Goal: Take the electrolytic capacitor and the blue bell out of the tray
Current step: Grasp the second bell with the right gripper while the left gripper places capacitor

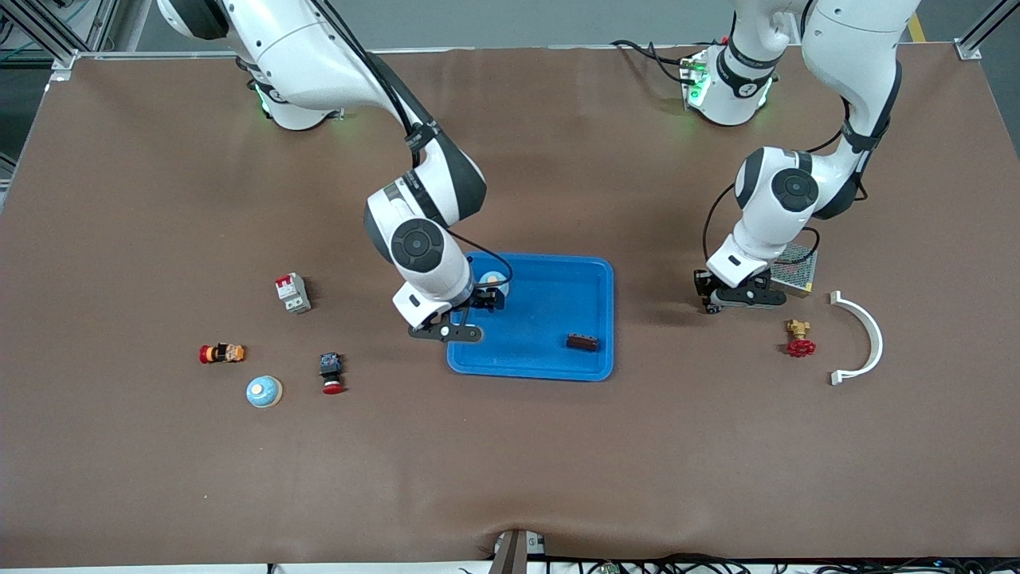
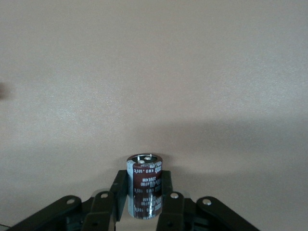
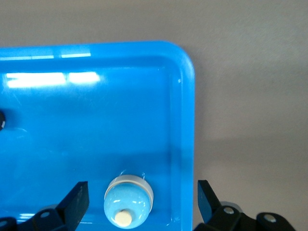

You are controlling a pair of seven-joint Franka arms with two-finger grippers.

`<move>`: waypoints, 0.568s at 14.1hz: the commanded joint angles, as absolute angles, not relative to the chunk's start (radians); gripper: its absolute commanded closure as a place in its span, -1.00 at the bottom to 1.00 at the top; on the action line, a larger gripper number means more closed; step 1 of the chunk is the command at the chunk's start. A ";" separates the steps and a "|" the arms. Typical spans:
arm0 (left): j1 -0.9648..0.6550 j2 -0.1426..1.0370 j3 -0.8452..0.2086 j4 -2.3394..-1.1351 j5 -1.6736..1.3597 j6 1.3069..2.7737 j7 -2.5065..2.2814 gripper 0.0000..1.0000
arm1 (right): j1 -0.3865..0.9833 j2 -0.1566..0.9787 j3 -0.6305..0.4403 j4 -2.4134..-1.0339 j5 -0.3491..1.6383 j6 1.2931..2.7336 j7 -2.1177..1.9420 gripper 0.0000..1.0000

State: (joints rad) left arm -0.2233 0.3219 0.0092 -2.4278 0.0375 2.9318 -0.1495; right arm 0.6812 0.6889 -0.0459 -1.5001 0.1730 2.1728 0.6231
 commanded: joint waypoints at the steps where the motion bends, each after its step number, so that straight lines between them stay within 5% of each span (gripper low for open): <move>1: -0.227 0.337 0.011 -2.418 0.060 2.948 -0.161 1.00 | 0.718 0.680 -0.055 -1.540 0.173 2.210 0.643 -1.00; 6: -0.227 0.347 0.011 -2.410 0.060 2.948 -0.160 1.00 | 0.765 0.703 -0.057 -1.551 0.173 2.247 0.672 -1.00; 7: -0.227 0.347 0.011 -2.410 0.060 2.948 -0.160 -0.08 | 0.770 0.710 -0.057 -1.551 0.173 2.249 0.672 -1.00; 8: -0.227 0.347 0.011 -2.408 0.060 2.948 -0.160 -0.27 | 0.773 0.716 -0.057 -1.551 0.172 2.250 0.672 -1.00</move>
